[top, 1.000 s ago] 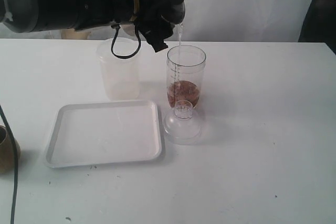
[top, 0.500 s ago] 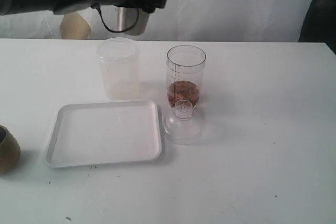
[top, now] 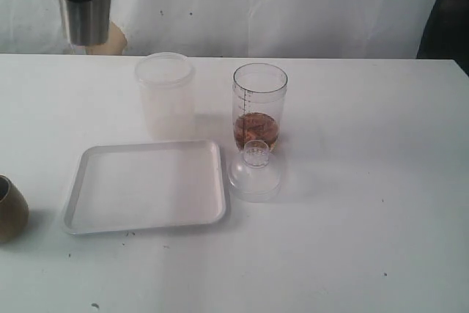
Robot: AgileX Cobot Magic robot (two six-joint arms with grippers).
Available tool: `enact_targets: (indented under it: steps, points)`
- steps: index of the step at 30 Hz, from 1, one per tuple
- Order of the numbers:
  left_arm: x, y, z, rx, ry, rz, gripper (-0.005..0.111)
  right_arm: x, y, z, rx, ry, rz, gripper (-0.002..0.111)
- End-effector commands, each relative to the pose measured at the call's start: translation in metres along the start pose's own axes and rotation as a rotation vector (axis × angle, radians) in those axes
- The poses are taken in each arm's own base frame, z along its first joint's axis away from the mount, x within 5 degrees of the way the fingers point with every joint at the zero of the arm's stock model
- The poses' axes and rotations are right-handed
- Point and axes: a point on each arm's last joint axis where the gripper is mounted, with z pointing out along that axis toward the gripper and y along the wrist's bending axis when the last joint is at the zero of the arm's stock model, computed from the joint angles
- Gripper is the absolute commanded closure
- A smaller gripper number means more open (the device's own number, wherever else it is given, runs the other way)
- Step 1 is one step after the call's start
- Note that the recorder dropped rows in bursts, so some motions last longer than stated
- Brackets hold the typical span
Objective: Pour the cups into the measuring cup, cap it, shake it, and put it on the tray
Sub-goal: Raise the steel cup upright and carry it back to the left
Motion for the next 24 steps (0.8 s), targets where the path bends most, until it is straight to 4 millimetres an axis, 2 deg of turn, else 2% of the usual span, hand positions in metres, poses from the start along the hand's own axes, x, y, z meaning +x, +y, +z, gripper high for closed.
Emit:
enact_targets:
  steps: [1, 4, 6, 13, 15, 16, 19, 24]
  points:
    - [-0.005, 0.036, -0.012, 0.111, 0.026, -0.009, 0.107, 0.001, 0.0, 0.0, -0.005, -0.009, 0.0, 0.108]
    - [-0.003, 0.063, -0.016, 0.209, 0.004, 0.048, 0.107, 0.001, 0.0, 0.0, -0.005, -0.009, 0.0, 0.108]
    - [0.0, 0.067, -0.015, 0.237, -0.03, 0.024, 0.107, 0.001, 0.0, 0.0, -0.005, -0.009, 0.0, 0.108]
    - [0.041, 0.075, 0.006, 0.176, -0.16, -0.085, 0.107, 0.001, 0.0, 0.0, -0.005, -0.009, 0.0, 0.108]
    - [0.05, 0.075, 0.008, 0.172, -0.188, -0.08, 0.107, 0.001, 0.0, 0.0, -0.005, -0.009, 0.0, 0.108]
    - [0.058, 0.073, 0.01, 0.185, -0.184, 0.01, 0.107, 0.001, 0.0, 0.0, -0.005, -0.009, 0.0, 0.108]
    - [0.065, 0.074, 0.018, 0.182, -0.156, -0.023, 0.107, 0.001, 0.0, 0.0, -0.005, -0.009, 0.0, 0.108]
    - [0.073, 0.086, 0.027, 0.068, -0.105, -0.135, 0.107, 0.001, 0.0, 0.0, -0.005, -0.009, 0.0, 0.108]
